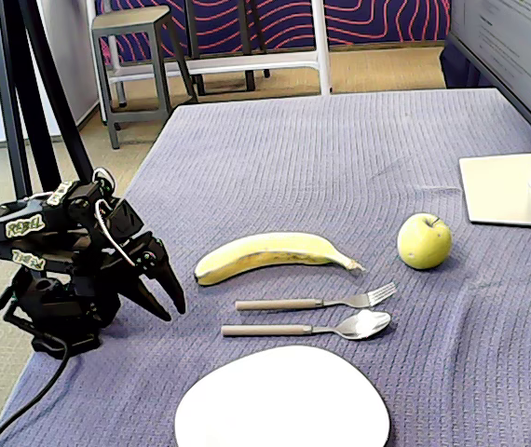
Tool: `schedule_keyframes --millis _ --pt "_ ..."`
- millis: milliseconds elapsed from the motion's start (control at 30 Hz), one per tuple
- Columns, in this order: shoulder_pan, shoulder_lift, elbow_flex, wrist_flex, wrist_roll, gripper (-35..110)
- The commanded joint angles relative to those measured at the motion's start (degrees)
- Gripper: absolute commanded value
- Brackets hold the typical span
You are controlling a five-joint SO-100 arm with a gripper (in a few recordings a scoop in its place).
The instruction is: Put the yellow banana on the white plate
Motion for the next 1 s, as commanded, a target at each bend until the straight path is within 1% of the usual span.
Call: schedule_keyframes --millis 0,467,567,700,833,967 --pt "-0.53 -2.99 -1.93 -5.98 3.52 0" --pt "-1.05 -2.46 -1.93 -5.54 4.04 0" --pt "-1.23 -3.60 -3.34 -5.01 2.29 0" --pt "-2.72 -8.00 -10.99 -0.97 2.29 0" --pt "-4.22 -13.27 -18.72 0.62 3.34 9" --pt "-4.22 -21.88 -28.56 1.58 6.33 9"
